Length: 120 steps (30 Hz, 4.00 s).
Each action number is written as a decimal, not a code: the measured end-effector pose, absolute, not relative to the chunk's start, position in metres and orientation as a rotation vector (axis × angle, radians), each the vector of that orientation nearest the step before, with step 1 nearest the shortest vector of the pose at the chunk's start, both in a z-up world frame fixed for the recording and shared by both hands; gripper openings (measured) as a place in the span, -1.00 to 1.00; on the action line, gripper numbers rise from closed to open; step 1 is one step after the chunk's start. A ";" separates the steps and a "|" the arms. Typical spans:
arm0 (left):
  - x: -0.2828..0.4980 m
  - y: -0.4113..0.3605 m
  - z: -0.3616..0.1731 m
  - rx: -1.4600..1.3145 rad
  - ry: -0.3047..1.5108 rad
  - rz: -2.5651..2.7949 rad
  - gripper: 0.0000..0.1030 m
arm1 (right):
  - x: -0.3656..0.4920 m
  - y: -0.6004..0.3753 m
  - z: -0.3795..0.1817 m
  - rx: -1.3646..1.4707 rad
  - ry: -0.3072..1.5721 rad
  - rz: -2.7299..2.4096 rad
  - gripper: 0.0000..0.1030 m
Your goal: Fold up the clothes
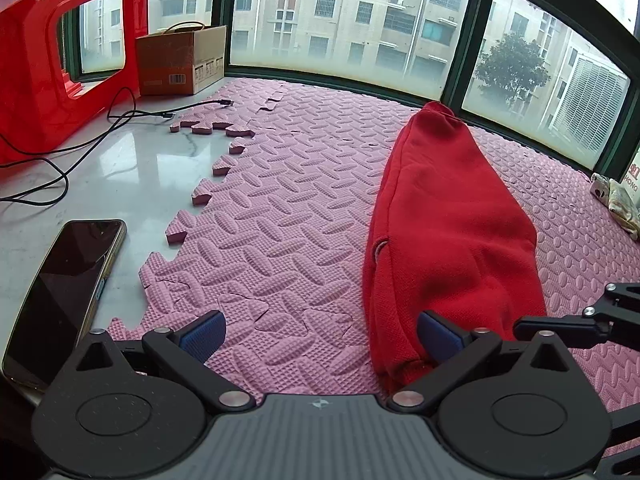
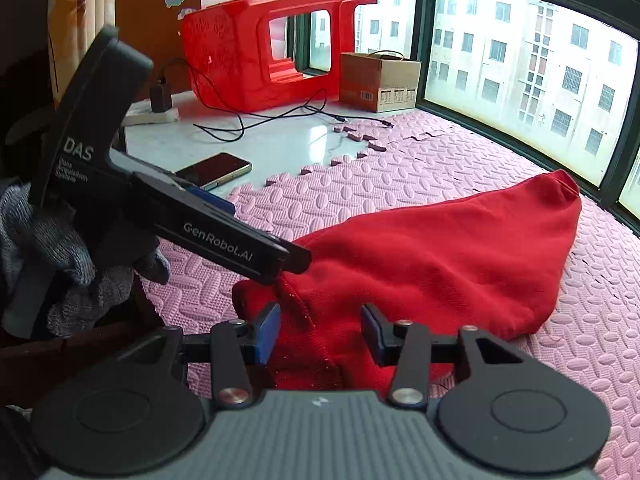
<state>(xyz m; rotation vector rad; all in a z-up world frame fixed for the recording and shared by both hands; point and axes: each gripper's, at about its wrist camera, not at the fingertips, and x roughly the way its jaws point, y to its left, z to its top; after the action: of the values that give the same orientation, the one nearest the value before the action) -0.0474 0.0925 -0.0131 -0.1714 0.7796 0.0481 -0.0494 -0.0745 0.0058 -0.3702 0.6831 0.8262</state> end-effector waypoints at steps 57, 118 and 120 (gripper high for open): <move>-0.034 0.076 -0.018 -0.196 0.826 -0.035 1.00 | 0.035 -0.104 0.001 -0.196 0.811 0.720 -0.14; 0.001 0.082 -0.017 -0.246 0.994 -0.024 1.00 | 0.374 -0.217 -0.071 0.623 0.938 0.647 -0.10; 0.001 0.082 -0.017 -0.245 0.994 -0.026 1.00 | 0.374 -0.215 -0.069 0.602 0.933 0.646 -0.06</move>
<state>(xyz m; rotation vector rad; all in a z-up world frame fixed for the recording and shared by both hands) 0.0011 0.0821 -0.0171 -0.2453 0.9944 -0.0265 0.3744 -0.2154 -0.0694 0.6017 0.9329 0.6462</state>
